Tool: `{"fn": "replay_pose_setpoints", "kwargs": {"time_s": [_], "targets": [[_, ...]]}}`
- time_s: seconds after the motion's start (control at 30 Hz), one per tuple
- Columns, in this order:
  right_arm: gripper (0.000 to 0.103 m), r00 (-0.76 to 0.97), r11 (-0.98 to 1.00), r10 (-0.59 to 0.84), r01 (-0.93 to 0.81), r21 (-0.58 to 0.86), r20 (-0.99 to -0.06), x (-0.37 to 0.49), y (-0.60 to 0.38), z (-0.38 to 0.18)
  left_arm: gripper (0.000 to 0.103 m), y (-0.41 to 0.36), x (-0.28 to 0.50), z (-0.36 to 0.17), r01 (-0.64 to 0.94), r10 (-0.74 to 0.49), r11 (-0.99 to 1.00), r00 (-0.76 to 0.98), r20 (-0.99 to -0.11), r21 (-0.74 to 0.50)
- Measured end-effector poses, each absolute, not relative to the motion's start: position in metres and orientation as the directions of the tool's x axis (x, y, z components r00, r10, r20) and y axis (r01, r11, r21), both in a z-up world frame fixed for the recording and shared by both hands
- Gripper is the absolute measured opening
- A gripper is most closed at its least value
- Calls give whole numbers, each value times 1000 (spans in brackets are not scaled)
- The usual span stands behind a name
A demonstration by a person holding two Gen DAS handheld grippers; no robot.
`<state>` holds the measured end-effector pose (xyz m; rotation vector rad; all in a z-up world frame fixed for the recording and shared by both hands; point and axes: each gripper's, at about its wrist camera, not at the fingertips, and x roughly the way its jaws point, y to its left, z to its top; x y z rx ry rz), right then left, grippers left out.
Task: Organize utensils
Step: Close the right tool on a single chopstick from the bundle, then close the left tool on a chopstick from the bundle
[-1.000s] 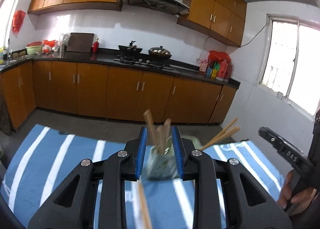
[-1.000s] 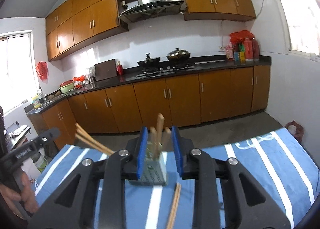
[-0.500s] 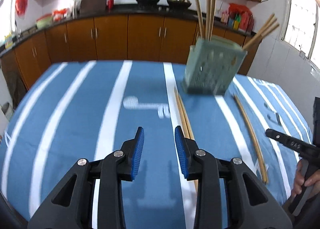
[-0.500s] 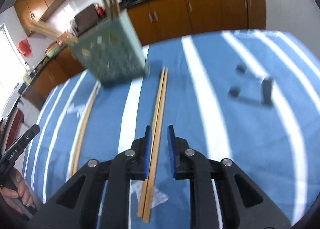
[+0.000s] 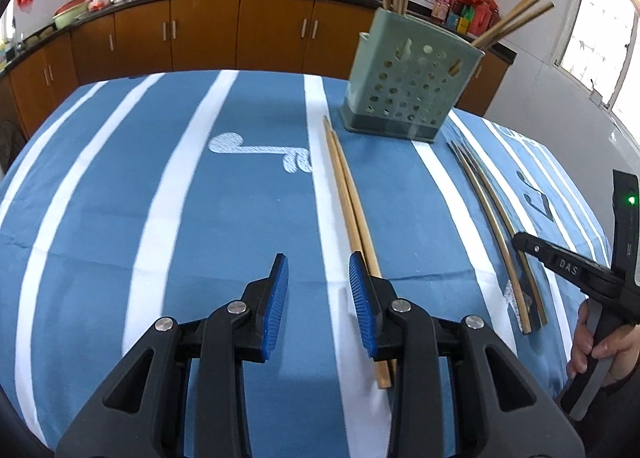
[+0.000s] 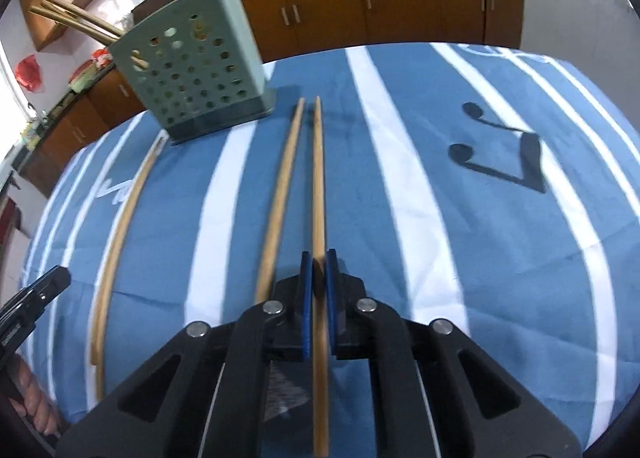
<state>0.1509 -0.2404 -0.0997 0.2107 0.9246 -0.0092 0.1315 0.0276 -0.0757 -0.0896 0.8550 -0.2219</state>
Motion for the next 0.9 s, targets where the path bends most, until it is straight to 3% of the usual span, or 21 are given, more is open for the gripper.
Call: {"fn": "replay_pose_setpoints", "kwargs": {"time_s": [0.33, 0.47, 0.8, 0.9], "targets": [[8, 608, 981, 52, 116, 154, -792, 157, -244, -101, 26, 7, 131, -87, 230, -272, 959, 586, -764, -165], [8, 608, 981, 57, 115, 159, -792, 158, -245, -101, 20, 0, 134, -94, 239, -256, 961, 569, -781, -141], [10, 608, 983, 51, 111, 148, -792, 156, -242, -101, 18, -16, 148, -96, 220, -165, 975, 590, -791, -40], [9, 607, 987, 43, 98, 129, -794, 157, -239, -101, 8, -19, 153, -96, 209, -129, 978, 599, -791, -2]]}}
